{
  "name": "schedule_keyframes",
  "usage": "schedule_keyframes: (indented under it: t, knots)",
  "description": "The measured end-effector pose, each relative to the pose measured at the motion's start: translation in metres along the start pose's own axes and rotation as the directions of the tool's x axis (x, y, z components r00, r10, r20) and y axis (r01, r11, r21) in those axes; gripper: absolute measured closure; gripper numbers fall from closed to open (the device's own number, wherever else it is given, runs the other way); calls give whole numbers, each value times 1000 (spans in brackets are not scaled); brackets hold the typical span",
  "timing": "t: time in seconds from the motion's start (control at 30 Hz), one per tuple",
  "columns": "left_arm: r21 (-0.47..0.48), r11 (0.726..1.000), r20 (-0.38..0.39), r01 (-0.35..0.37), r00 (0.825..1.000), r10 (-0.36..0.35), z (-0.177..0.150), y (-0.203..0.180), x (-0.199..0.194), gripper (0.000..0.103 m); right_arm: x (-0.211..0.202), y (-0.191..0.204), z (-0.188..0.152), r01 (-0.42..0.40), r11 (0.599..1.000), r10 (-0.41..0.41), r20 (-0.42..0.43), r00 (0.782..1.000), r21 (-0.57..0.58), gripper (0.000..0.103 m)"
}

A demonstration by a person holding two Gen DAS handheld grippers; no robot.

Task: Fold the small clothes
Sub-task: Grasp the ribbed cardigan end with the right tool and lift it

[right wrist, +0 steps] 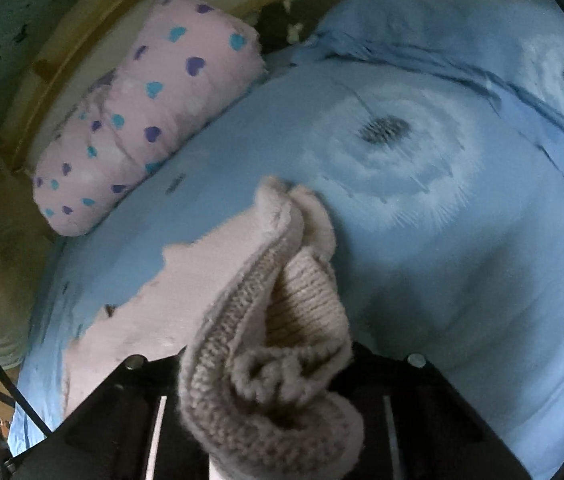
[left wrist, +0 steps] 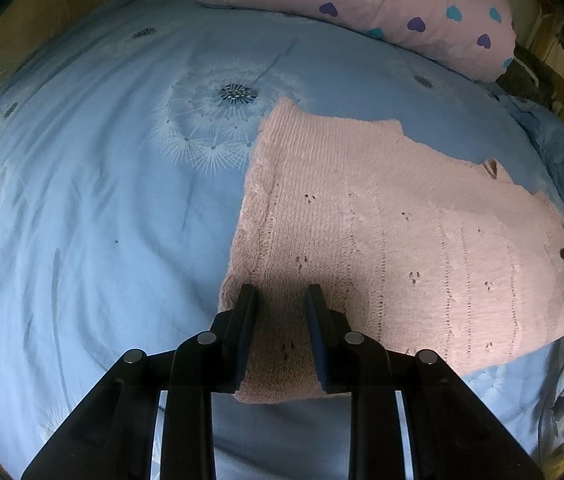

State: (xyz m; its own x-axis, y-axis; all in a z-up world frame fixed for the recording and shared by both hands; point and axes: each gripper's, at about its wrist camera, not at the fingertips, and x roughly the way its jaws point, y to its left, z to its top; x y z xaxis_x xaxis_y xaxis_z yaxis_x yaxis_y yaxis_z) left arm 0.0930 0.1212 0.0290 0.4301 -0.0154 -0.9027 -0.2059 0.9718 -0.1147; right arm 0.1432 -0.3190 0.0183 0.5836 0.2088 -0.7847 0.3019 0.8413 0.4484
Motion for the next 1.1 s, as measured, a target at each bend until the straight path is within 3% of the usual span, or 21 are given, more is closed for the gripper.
schedule_keyframes:
  t: [0.37,0.67,0.87,1.1]
  knots:
    - [14,1000,11,27,1000,-28,2,5,-13,84,-24,79,7,-107,990,110,26,994,-92,82]
    - [-63,998,15,22,1000,-21,8,34,-20,84,-26,149,-5,-162,978,166,19,986,-134,82]
    - [-111,993,17,26,1000,-24,8,53,-25,84,-16,205,-24,-206,960,209,-1,978,-191,83]
    - [-178,984,17,29,1000,-26,7,81,-27,84,4,263,-74,-261,917,255,-58,965,-302,83]
